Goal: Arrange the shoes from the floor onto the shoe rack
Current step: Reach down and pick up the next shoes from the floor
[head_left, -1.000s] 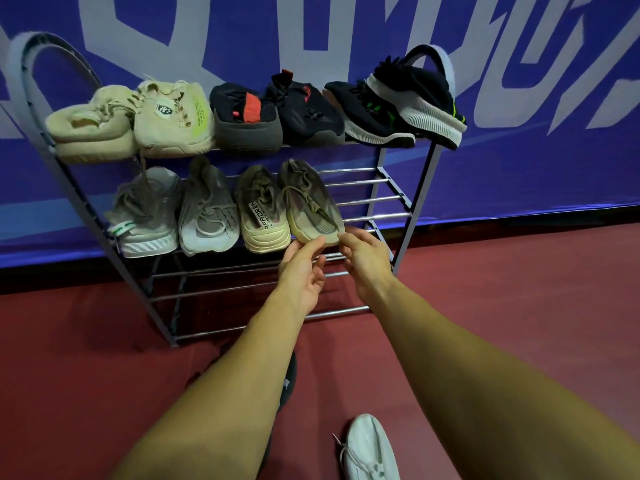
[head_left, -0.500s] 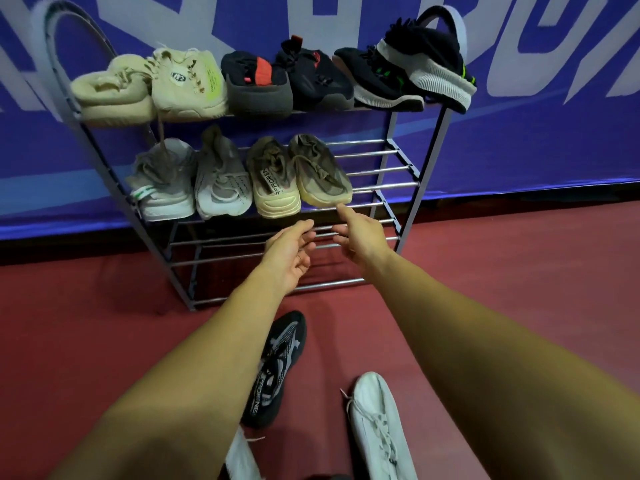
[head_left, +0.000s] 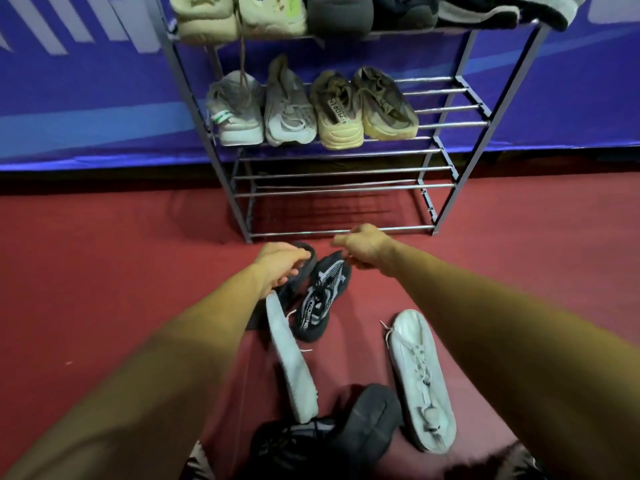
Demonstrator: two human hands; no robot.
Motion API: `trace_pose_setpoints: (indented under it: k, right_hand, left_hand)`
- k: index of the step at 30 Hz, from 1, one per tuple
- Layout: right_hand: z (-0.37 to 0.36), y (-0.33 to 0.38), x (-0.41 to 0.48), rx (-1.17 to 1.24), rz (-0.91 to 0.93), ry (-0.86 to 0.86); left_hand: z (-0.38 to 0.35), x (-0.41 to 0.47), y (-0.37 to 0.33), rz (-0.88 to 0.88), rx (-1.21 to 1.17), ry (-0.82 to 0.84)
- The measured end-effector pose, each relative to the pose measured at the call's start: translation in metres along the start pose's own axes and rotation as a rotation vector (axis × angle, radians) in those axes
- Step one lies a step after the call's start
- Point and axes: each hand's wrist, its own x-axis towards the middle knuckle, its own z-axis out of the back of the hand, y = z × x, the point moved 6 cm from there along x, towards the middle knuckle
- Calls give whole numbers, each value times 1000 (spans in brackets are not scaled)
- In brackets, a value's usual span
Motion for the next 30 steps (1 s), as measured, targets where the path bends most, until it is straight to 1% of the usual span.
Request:
trace_pose_setpoints:
  k: [2, 5, 8, 14, 16, 19, 22, 27, 30]
  right_hand:
    - [-30, -13, -2, -57, -25, 54]
    - [-73, -31, -5, -167, -27, 151]
    - [-108, -45, -7, -322, -15, 218]
    - [-161, -77, -2, -552, -21, 259]
    - [-176, -86, -2, -579, -31, 296]
    - [-194, -99, 0, -709, -17, 357]
    - [-199, -99, 2, -774, 8, 340]
    - [-187, -78, -2, -707, 45, 309]
    - [-176, -57, -5, -707, 122, 319]
  left_hand:
    - [9, 2, 18, 2, 101, -16]
    - [17, 2, 43, 2, 246, 4]
    - [22, 4, 71, 59, 354, 28]
    - [21, 18, 105, 161, 567, 5]
    - [20, 24, 118, 206, 536, 18]
    - [21, 28, 144, 272, 435, 51]
    - [15, 29, 159, 256, 393, 93]
    - [12, 26, 151, 237, 300, 87]
    - [16, 21, 126, 236, 233, 51]
